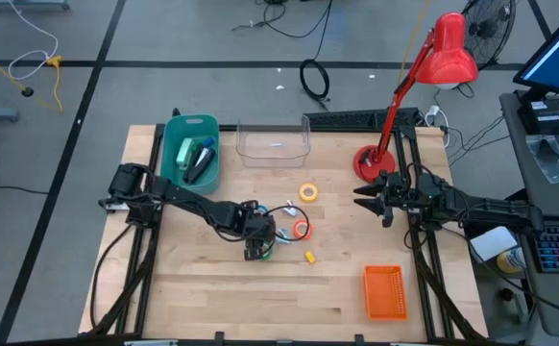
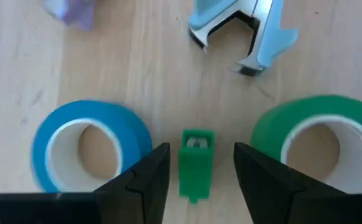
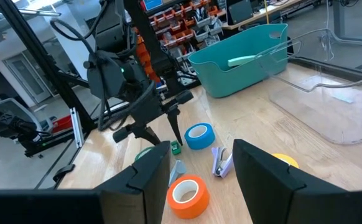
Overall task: Pick and place Stapler, Stapler remover, tape
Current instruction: Put the green stapler into the green bin
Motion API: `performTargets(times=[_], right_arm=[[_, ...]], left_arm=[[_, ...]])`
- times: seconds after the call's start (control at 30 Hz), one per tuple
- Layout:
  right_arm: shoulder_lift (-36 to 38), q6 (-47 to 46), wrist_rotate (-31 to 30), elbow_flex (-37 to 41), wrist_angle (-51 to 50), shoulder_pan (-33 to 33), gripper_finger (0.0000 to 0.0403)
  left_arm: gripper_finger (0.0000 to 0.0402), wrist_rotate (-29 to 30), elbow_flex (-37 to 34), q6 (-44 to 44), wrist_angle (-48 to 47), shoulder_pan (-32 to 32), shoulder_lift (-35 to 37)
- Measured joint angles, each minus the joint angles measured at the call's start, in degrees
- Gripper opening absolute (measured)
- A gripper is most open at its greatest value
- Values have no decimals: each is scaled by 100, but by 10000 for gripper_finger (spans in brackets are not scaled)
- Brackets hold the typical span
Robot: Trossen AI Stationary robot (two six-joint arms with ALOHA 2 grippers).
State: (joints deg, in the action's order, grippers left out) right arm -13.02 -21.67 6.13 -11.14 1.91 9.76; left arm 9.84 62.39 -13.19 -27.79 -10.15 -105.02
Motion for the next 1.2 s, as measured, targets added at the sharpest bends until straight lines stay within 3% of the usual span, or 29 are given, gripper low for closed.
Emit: performTargets(times=[0.43, 0.7, 1.2], right_arm=[[1, -11, 9, 0, 42, -2, 166], [1, -4, 4, 0, 85, -9, 166], [-1, 7, -2, 0, 85, -9, 166]], left_arm=[[121, -130, 19, 221, 233, 176, -291], [58, -176, 11, 268, 217, 184, -261], [58, -117, -41, -45, -670, 199, 138]])
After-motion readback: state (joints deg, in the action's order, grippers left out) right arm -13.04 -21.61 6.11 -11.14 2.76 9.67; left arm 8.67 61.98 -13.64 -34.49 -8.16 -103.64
